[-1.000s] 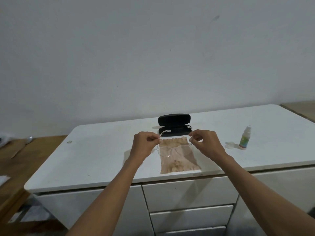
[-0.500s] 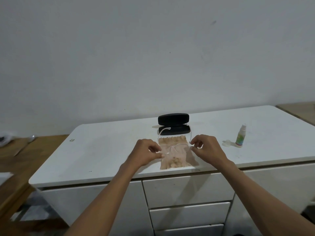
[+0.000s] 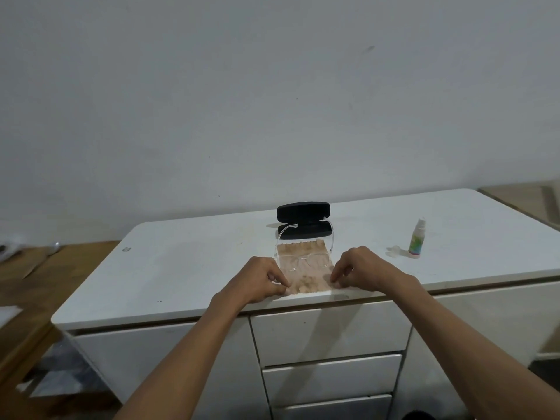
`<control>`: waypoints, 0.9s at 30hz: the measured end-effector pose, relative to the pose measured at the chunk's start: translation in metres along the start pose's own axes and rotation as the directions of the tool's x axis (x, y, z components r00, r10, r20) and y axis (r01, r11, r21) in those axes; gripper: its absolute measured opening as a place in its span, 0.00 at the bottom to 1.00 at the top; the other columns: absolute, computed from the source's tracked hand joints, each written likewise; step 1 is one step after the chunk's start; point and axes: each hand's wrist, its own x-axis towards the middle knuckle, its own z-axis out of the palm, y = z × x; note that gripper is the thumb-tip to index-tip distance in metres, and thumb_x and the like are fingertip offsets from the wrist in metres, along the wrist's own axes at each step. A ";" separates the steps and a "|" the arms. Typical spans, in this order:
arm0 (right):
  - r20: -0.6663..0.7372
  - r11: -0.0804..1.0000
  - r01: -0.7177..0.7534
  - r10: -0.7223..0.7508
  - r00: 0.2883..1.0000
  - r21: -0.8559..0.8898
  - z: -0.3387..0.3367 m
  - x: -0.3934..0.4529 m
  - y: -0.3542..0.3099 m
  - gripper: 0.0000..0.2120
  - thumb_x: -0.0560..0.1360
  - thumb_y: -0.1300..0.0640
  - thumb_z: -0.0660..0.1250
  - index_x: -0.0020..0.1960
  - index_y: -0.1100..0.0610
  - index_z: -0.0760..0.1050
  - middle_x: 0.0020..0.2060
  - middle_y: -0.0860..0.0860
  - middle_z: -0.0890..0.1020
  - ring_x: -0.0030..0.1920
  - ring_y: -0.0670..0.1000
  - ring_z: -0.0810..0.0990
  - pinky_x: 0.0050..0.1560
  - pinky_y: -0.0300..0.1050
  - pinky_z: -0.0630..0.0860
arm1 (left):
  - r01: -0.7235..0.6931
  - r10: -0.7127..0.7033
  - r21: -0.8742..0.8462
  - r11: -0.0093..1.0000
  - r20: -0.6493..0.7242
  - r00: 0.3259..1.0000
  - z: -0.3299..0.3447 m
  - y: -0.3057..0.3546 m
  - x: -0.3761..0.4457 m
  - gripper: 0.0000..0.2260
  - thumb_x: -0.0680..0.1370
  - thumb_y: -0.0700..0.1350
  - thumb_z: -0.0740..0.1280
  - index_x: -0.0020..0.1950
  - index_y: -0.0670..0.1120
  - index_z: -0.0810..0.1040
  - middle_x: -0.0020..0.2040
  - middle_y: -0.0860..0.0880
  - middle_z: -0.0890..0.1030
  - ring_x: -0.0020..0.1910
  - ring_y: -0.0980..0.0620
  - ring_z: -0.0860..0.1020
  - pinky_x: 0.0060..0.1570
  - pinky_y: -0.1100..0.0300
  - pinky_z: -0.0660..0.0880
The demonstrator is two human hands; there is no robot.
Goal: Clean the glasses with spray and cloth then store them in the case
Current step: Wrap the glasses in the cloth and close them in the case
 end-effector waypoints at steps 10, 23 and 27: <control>-0.257 0.991 -0.025 0.059 0.965 0.135 0.007 0.020 -0.007 0.03 0.75 0.56 0.74 0.46 0.50 0.87 0.38 0.45 0.84 0.40 0.46 0.81 0.43 0.43 0.76 | 0.034 -0.086 -0.197 0.980 -0.263 0.961 0.006 0.001 0.009 0.02 0.75 0.43 0.76 0.43 0.47 0.89 0.38 0.53 0.86 0.34 0.65 0.79 0.38 0.74 0.71; -0.552 0.971 -0.238 0.212 0.806 0.027 0.039 0.051 -0.010 0.10 0.78 0.48 0.64 0.52 0.47 0.84 0.39 0.51 0.86 0.43 0.58 0.83 0.38 0.45 0.71 | 0.215 -0.331 -0.266 0.940 -0.552 0.765 0.033 0.005 0.045 0.07 0.77 0.47 0.74 0.47 0.45 0.88 0.39 0.48 0.87 0.38 0.49 0.83 0.43 0.55 0.81; -0.547 0.962 -0.270 0.201 0.813 -0.048 0.044 0.056 -0.014 0.14 0.82 0.49 0.60 0.59 0.49 0.83 0.45 0.56 0.86 0.47 0.61 0.83 0.40 0.47 0.70 | 0.320 -0.377 -0.201 0.926 -0.555 0.742 0.038 0.012 0.048 0.08 0.78 0.46 0.70 0.48 0.46 0.88 0.44 0.47 0.88 0.44 0.44 0.84 0.46 0.55 0.80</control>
